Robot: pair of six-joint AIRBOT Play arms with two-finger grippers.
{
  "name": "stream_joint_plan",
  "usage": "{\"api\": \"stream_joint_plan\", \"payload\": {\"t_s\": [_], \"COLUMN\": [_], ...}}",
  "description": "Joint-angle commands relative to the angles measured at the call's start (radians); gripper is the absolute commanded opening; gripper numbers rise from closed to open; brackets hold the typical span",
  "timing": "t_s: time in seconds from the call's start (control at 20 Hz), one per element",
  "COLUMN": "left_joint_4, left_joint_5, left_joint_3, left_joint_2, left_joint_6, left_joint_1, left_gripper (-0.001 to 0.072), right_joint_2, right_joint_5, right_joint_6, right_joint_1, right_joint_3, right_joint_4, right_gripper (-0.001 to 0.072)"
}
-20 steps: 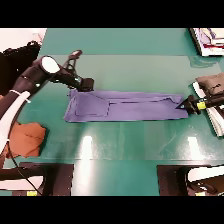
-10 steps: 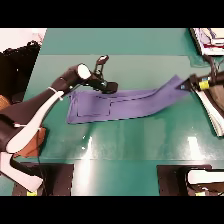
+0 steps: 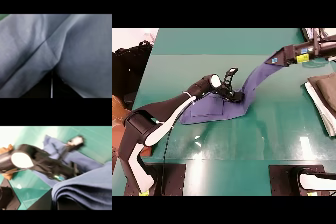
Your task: Fold the shirts.
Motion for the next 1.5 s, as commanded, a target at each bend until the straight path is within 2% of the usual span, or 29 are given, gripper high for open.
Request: {"api": "stream_joint_plan", "payload": {"t_s": [0.0,0.15,0.4,0.55,0.7,0.8,0.85,1.0,1.2,1.45], "left_joint_4": [0.001,0.039,0.169,0.212,0.216,0.216,0.216,0.223,0.223,0.221], "left_joint_5": [-0.033,-0.119,-0.165,-0.191,-0.225,-0.258,-0.28,-0.349,-0.383,-0.381], "left_joint_3": [0.011,0.037,0.036,0.036,0.036,0.036,0.036,0.036,0.036,0.035], "left_joint_2": [-0.001,0.067,0.317,0.457,0.551,0.581,0.586,0.587,0.587,0.587], "left_joint_6": [-0.002,0.0,0.001,0.001,0.0,0.0,0.0,0.0,0.0,0.0], "left_joint_1": [0.017,0.105,0.342,0.484,0.584,0.623,0.634,0.636,0.636,0.633], "left_gripper": [0.0024,0.0024,0.0025,0.0025,0.0025,0.0025,0.0025,0.0025,0.0025,0.0025], "right_joint_2": [0.004,0.003,-0.063,-0.173,-0.342,-0.452,-0.495,-0.535,-0.412,-0.209], "right_joint_5": [-0.034,-0.07,-0.18,-0.346,-0.512,-0.56,-0.531,-0.342,-0.243,-0.241], "right_joint_6": [0.002,-0.012,-0.046,-0.096,-0.113,-0.113,-0.112,-0.082,-0.074,-0.074], "right_joint_1": [0.088,0.145,0.339,0.507,0.637,0.684,0.692,0.659,0.489,0.225], "right_joint_3": [0.033,0.033,0.034,0.045,0.161,0.256,0.297,0.345,0.111,-0.262], "right_joint_4": [0.012,0.013,0.018,0.013,0.006,0.007,0.007,0.006,0.003,0.003], "right_gripper": [0.0017,0.0017,0.0017,0.0018,0.0034,0.0269,0.0323,0.0311,0.0302,0.0304]}}
